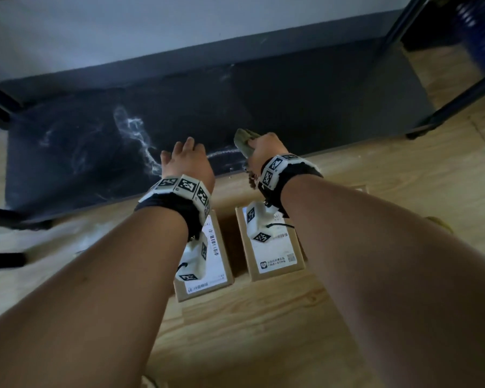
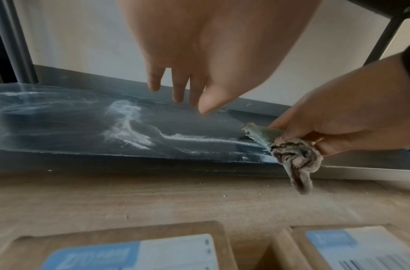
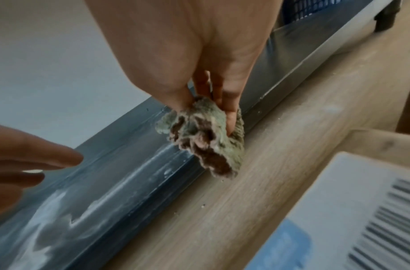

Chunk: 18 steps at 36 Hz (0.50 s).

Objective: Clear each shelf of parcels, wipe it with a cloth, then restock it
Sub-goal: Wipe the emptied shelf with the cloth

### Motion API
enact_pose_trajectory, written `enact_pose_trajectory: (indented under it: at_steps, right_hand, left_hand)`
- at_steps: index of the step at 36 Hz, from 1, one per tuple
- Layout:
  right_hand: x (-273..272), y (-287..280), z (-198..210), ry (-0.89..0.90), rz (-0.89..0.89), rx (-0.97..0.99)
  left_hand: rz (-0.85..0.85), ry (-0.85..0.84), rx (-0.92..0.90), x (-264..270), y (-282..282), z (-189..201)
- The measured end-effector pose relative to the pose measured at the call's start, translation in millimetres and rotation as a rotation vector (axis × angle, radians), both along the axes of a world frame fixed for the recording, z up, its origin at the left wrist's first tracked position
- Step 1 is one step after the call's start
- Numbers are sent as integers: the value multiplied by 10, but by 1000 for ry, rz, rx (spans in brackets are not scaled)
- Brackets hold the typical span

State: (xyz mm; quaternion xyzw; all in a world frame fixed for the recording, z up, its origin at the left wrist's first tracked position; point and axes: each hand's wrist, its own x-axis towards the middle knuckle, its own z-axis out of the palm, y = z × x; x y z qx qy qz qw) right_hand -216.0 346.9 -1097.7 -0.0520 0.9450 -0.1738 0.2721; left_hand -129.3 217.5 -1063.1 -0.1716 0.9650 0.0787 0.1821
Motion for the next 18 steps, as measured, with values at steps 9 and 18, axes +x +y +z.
enact_pose_trajectory:
  at_steps: [9, 18]
  right_hand:
    - [-179, 302, 55, 262, -183, 109]
    - [-173, 223, 121, 35, -85, 325]
  left_hand:
    - [2, 55, 2, 66, -17, -28]
    - [15, 36, 2, 86, -49, -26]
